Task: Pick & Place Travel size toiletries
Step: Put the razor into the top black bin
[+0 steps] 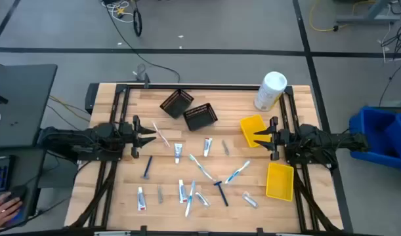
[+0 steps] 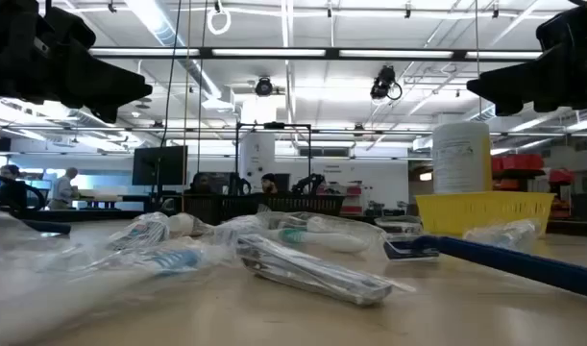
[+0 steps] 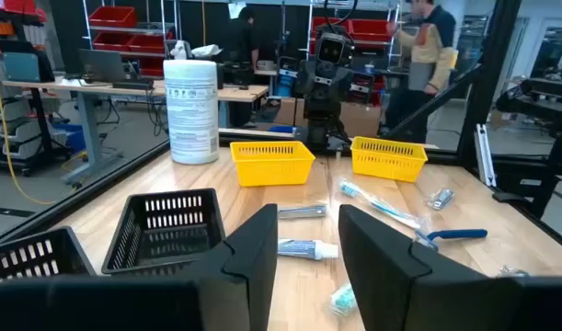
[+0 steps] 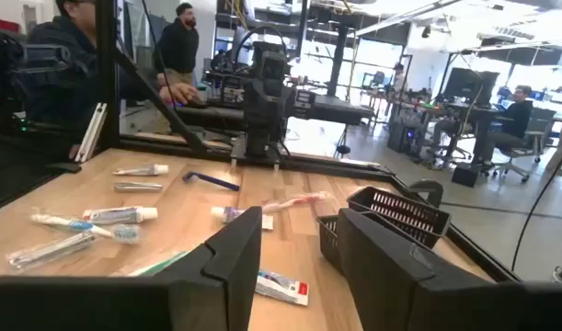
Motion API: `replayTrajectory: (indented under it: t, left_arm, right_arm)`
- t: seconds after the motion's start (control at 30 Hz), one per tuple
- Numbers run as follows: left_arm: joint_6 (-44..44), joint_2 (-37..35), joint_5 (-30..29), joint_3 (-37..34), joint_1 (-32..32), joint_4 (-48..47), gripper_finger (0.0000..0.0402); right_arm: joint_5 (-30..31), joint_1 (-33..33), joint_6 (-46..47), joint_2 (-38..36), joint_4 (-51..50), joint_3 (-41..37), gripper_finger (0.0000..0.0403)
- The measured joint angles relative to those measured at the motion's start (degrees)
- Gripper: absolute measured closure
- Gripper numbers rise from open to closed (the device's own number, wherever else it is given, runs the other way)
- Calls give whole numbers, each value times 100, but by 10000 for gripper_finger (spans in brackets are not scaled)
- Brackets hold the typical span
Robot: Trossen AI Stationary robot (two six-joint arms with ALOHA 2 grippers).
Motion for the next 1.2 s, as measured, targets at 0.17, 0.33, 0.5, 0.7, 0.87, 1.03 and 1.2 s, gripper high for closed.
replayTrajectory:
  t: [0.17,0.33,0.5,0.7,0.87,1.03,1.2]
  left_arm:
    - [0,2,0,0,2,-2,275]
    - [0,1,0,0,0,0,275]
    - [0,1,0,0,2,0,275]
    - [0,0,-2,0,0,0,275]
    - [-2,0,-2,0,0,0,275]
    - [-2,0,0,0,1,1,275]
    - [63,0,-2,0,2,67,275]
  right_arm:
    - [0,0,2,2,0,0,253]
    - [0,0,10,2,0,-1,252]
    - [0,-2,15,1,0,0,244]
    - [0,-2,17,1,2,-1,234]
    - [-2,0,84,0,4,0,227]
    - [-4,-2,735,2,10,-2,221]
    - [-2,-2,946,1,170,0,215]
